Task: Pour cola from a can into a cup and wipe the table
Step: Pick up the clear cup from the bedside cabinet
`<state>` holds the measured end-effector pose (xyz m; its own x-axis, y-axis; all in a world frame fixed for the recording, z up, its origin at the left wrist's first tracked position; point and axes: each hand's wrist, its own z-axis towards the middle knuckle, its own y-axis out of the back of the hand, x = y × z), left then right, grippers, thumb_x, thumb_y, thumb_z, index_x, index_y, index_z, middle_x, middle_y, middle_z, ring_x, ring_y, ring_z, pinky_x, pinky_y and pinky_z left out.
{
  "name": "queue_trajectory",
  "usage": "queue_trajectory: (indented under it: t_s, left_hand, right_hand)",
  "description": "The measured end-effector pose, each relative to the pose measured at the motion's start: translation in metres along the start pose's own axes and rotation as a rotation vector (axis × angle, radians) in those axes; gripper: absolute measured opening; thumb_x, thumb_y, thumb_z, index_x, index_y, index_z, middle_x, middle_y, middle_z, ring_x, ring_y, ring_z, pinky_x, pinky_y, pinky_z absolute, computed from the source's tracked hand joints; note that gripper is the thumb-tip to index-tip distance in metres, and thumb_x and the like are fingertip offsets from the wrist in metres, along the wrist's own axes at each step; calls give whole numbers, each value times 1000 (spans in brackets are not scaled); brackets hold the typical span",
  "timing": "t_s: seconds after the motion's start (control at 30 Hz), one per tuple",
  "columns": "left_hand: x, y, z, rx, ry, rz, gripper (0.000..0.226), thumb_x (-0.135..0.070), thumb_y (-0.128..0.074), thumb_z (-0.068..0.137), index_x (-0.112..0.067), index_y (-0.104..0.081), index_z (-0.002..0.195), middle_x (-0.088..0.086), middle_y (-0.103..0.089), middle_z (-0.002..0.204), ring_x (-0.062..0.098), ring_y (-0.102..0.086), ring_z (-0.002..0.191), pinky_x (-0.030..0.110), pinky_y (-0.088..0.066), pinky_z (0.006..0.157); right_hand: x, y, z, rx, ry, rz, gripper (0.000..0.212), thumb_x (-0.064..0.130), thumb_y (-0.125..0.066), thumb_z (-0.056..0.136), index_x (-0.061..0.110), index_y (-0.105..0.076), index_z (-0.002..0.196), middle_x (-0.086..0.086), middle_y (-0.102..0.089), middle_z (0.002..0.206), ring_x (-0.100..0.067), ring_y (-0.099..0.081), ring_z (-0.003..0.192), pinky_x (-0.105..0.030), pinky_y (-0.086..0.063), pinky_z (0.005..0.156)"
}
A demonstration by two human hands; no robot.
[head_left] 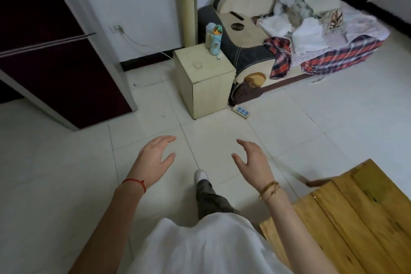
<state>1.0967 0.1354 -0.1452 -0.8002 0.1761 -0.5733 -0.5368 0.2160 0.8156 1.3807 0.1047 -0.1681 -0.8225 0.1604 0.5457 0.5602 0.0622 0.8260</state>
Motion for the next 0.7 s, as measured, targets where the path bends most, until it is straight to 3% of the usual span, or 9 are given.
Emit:
queue_trajectory:
  t_s: [0.3, 0.5, 0.7]
  left_hand:
    - [45, 40, 140, -76, 48, -9, 44, -18, -59, 94, -15, -53, 137, 0, -54, 139, 15, -47, 131, 38, -36, 114]
    - [61, 84, 263, -103, 21, -13, 44, -18, -60, 94, -16, -53, 137, -4, -54, 138, 9, -47, 129, 18, -29, 110]
    - [79, 109, 367, -91, 20, -32, 44, -23, -56, 96, -24, -49, 139, -11, -50, 140, 5, -44, 131, 21, -31, 111]
  right_hand:
    - [38, -10, 167, 39, 56, 8, 49, 29, -58, 94, 11, -48, 138, -8, -55, 136, -24, -45, 131, -36, -34, 110]
    - [76, 12, 298, 1, 82, 44, 48, 25, -59, 93, 9, -49, 137, -10, -55, 136, -26, -47, 129, -36, -35, 110]
    - [98, 23, 395, -4, 80, 38, 47, 26, -58, 94, 10, -49, 137, -8, -56, 134, -23, -47, 128, -34, -36, 109]
